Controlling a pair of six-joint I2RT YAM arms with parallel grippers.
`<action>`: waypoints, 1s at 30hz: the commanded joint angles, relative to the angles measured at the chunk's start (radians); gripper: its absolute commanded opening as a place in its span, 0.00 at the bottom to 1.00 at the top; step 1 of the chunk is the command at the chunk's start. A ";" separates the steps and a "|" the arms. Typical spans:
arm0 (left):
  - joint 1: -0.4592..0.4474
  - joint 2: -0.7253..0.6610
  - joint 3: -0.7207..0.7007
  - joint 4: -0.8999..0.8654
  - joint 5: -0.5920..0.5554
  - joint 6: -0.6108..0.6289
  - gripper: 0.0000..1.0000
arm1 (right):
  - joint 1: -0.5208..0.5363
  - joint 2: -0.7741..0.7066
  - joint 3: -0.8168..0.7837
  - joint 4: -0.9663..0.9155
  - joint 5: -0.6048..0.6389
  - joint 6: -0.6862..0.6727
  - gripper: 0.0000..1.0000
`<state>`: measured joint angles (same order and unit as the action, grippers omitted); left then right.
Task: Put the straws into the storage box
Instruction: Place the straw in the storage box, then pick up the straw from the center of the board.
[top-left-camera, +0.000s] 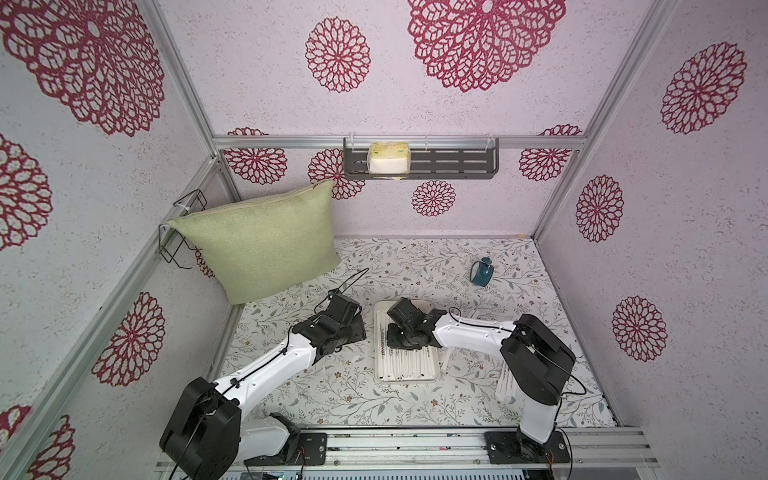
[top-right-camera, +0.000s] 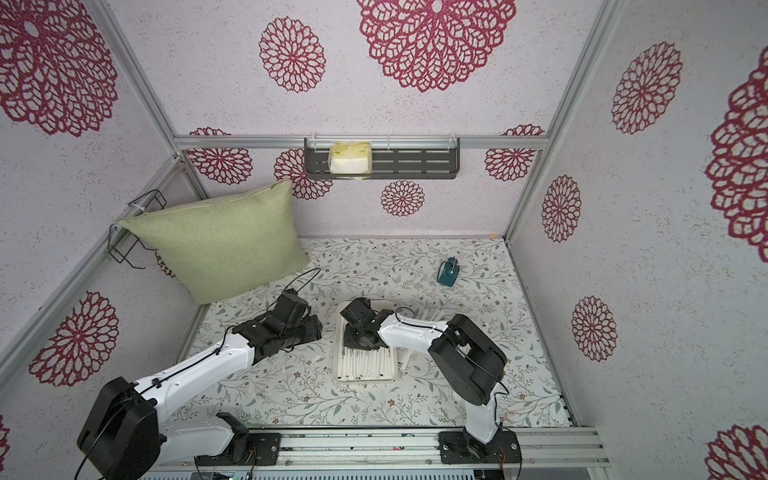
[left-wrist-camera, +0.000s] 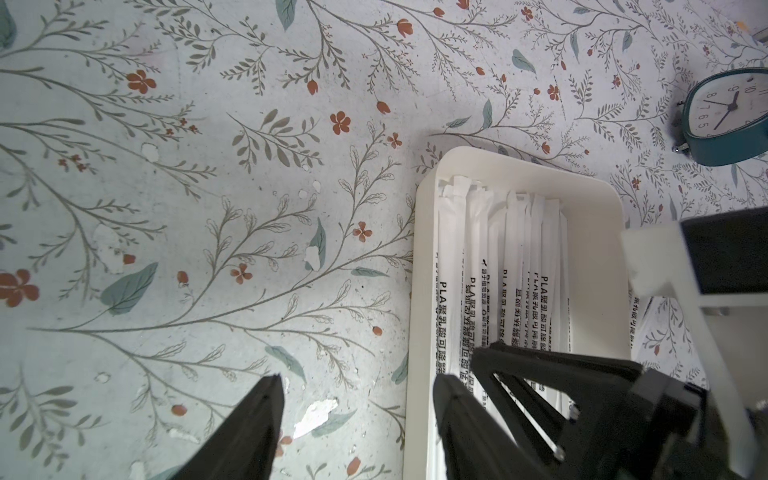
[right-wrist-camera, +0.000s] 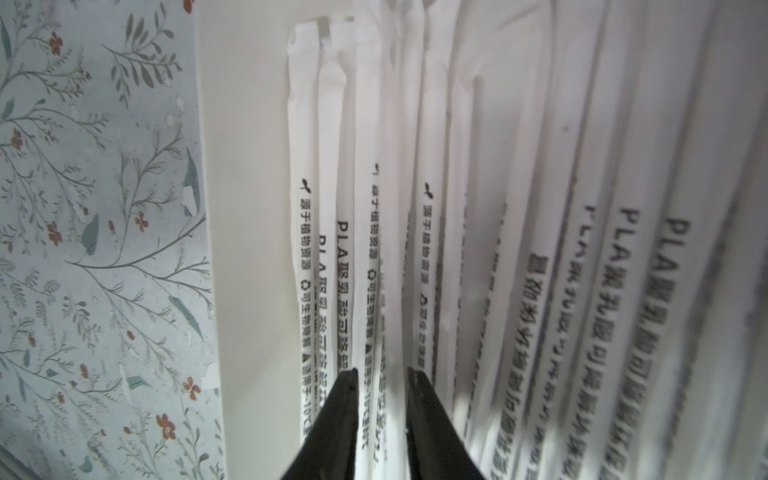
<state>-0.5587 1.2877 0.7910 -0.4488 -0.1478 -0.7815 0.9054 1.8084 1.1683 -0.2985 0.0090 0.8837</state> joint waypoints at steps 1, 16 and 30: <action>0.014 -0.003 0.045 0.000 -0.004 0.031 0.65 | -0.044 -0.162 -0.015 -0.080 0.048 0.001 0.30; -0.239 0.291 0.275 0.087 0.072 0.088 0.65 | -0.467 -0.385 -0.377 -0.048 0.074 -0.116 0.30; -0.246 0.305 0.279 0.059 0.031 0.114 0.65 | -0.487 -0.273 -0.431 0.073 0.068 -0.118 0.24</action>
<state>-0.8070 1.6108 1.0653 -0.3870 -0.0967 -0.6815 0.4294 1.5303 0.7525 -0.2504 0.0715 0.7780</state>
